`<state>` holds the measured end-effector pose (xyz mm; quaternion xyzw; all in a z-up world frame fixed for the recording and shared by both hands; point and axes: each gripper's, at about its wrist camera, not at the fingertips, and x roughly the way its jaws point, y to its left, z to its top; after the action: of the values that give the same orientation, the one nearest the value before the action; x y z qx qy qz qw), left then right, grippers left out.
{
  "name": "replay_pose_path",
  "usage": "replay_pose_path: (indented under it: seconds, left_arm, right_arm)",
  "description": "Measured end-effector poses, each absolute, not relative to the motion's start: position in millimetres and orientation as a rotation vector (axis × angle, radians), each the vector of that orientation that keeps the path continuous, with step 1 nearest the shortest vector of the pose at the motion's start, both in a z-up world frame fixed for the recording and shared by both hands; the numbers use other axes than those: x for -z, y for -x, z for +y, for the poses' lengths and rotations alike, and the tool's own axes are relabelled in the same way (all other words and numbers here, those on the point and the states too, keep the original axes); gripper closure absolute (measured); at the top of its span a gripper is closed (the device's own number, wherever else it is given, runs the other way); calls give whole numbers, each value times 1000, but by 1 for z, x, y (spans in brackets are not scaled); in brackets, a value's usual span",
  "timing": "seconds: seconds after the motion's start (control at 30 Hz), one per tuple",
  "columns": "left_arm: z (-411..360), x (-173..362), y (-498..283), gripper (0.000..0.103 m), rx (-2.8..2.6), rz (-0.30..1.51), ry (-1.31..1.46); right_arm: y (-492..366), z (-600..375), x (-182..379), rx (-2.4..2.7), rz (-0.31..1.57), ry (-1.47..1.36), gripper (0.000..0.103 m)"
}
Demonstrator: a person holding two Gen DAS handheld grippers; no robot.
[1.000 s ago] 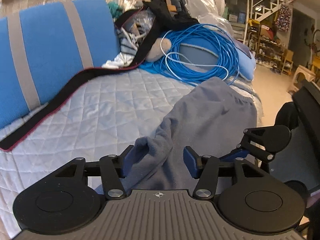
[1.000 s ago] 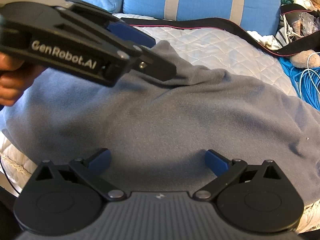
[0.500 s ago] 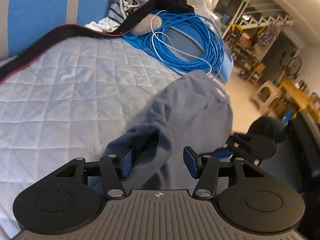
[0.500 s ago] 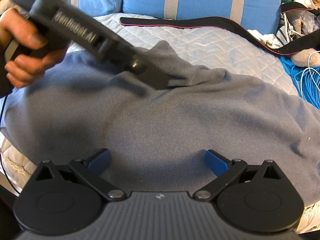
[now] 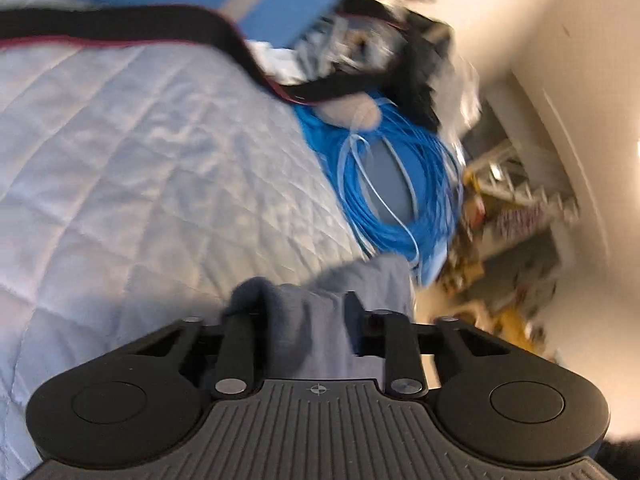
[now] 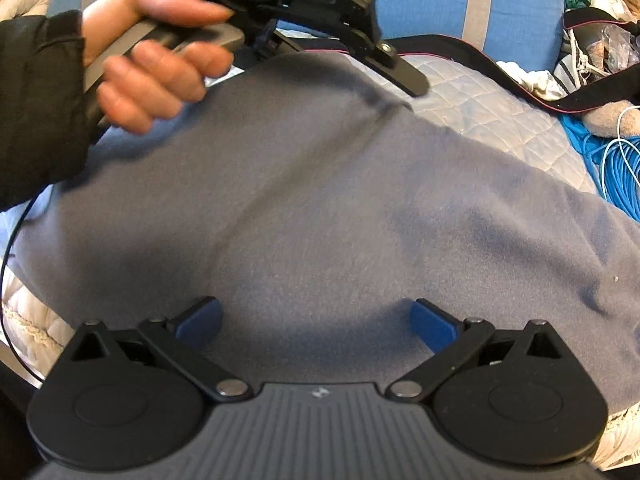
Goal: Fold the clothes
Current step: 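Grasp the sweatpants edge with the left gripper and lift it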
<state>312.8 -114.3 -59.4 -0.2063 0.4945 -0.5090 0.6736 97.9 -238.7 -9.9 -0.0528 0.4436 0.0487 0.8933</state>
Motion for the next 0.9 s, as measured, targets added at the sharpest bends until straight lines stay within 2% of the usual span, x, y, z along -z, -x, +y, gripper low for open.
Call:
replay_pose_path:
  seconds: [0.07, 0.17, 0.47, 0.67, 0.77, 0.83, 0.9]
  left_arm:
    - [-112, 67, -317, 97, 1091, 1144, 507]
    - [-108, 71, -320, 99, 1028, 1150, 540]
    - [-107, 75, -328, 98, 1015, 1195, 520]
    - [-98, 82, -331, 97, 1042, 1215, 599]
    - [-90, 92, -334, 90, 1045, 1253, 758]
    - [-87, 96, -334, 90, 1022, 1264, 807]
    - [-86, 97, -332, 90, 1000, 1266, 831]
  right_arm:
    - [-97, -238, 10, -99, 924, 108, 0]
    - [-96, -238, 10, -97, 931, 106, 0]
    - [-89, -238, 6, -126, 925, 135, 0]
    - [-79, -243, -6, -56, 748, 226, 0]
    - [-84, -263, -12, 4, 700, 170, 4]
    - [-90, -281, -15, 60, 683, 116, 9]
    - [-98, -300, -17, 125, 665, 76, 22]
